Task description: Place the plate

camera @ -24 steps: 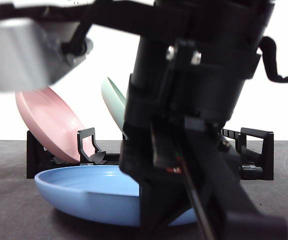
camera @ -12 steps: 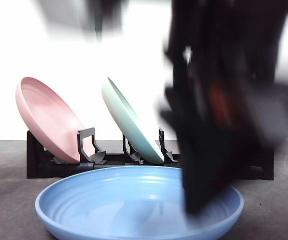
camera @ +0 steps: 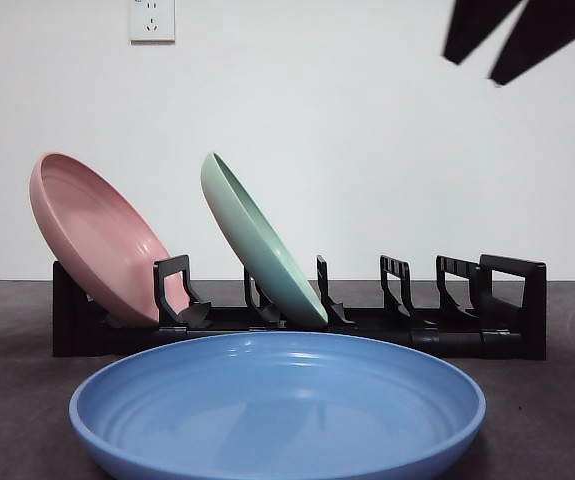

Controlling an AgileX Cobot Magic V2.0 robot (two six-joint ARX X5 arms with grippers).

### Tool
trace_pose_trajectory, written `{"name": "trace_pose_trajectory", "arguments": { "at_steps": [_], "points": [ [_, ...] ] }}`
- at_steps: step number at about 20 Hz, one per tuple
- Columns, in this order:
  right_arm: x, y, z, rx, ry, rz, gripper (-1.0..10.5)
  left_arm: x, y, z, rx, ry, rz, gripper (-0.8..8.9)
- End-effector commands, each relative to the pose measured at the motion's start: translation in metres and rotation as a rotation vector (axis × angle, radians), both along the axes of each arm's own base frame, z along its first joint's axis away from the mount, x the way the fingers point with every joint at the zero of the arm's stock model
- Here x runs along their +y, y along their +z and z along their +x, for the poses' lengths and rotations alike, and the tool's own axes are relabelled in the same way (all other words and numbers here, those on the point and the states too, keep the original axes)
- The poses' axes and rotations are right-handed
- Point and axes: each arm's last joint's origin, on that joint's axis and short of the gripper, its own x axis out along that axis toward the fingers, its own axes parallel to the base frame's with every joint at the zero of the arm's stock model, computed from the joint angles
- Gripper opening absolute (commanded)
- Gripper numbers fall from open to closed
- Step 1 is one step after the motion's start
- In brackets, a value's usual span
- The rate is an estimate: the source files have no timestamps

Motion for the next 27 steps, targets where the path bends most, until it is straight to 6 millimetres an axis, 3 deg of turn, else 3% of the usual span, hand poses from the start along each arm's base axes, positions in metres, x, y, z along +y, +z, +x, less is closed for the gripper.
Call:
{"name": "trace_pose_trajectory", "arguments": {
  "at_steps": [1,8,14,19,24,27],
  "points": [
    [-0.002,0.004,0.002,0.01,-0.035,0.022,2.6,-0.004,0.018,0.021,-0.037,0.027,0.04,3.08],
    [-0.003,0.004,0.004,0.008,-0.048,0.02,2.6,-0.023,0.055,0.11,-0.016,0.086,0.149,3.08],
    [-0.003,0.004,0.004,0.003,-0.055,0.017,2.6,-0.035,0.038,0.167,0.073,0.078,0.176,3.07],
    [-0.003,0.004,0.004,0.004,-0.055,0.017,2.6,-0.036,0.021,0.182,0.125,0.067,0.251,3.01],
    [-0.003,0.004,0.004,0.004,-0.055,0.017,2.6,-0.036,0.019,0.183,0.123,0.042,0.267,0.53],
    [-0.003,0.004,0.004,0.004,-0.055,0.017,2.6,-0.036,0.02,0.183,0.122,0.04,0.268,0.19]
  ]
}}
